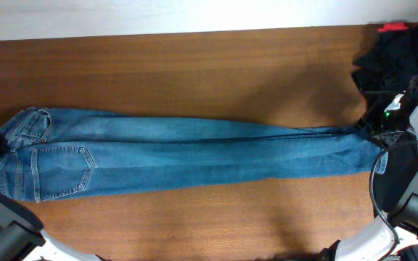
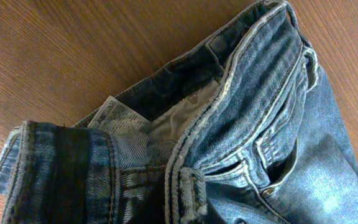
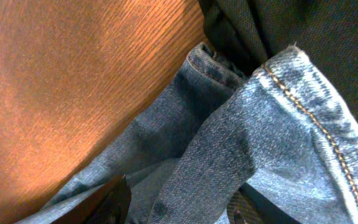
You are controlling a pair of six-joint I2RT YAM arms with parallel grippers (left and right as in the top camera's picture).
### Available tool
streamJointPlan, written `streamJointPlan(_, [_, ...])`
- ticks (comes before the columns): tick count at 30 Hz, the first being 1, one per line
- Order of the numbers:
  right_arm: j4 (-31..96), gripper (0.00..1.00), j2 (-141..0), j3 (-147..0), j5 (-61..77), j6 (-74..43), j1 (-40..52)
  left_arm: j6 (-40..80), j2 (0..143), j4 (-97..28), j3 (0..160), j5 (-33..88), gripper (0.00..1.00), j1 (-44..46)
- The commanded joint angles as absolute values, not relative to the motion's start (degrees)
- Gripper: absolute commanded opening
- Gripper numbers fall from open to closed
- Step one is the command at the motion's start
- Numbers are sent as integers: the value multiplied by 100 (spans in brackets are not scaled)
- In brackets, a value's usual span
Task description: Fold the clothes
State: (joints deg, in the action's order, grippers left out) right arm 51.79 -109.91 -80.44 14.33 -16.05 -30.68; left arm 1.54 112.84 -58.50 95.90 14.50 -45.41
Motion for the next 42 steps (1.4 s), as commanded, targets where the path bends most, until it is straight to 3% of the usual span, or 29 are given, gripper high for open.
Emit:
streamJointPlan(1, [5166,54,-11032,-8014,1531,-1706,-3076,213,11260,-5793,9642,1326,9,-4617])
streamJointPlan(12, [5253,38,-11032,-8014,1262,-1704,-3076,213,11260,-5795,9642,1326,9,-4617])
streamJointPlan(15, [5271,9,-11032,-8014,1262,-1704,-3076,213,11260,-5793,9642,1328,9,-4617])
streamJointPlan(16, [5271,4,-11032,-8014,1262,-1704,-3076,213,11260,-5793,9642,1328,9,-4617])
streamJointPlan(21, [5256,4,-11030,-8018,1378,-1695,-3076,213,11260,-5789,9642,1326,9,-4617])
streamJointPlan(25, [5249,4,-10951,-8337,2526,-1332,-3072,213,11260,-5774,9642,1328,9,-4617])
streamJointPlan(29, [5186,4,-10770,-9321,3903,-856,-2917,213,11260,-5769,9642,1328,9,-4617])
streamJointPlan(32, [5422,4,-10748,-10158,3970,-552,-2722,213,11260,-5769,9642,1328,9,-4617])
streamJointPlan(35, [5789,4,-10748,-10381,3312,-471,-2617,213,11260,-5769,9642,1328,9,-4617])
streamJointPlan(38, [6698,4,-10818,-10169,1363,-471,-2576,213,11260,-5763,9642,1326,9,-4617])
streamJointPlan(42, [7312,4,-10910,-9550,-193,-471,-2602,213,11260,-5710,9642,1328,9,-4617])
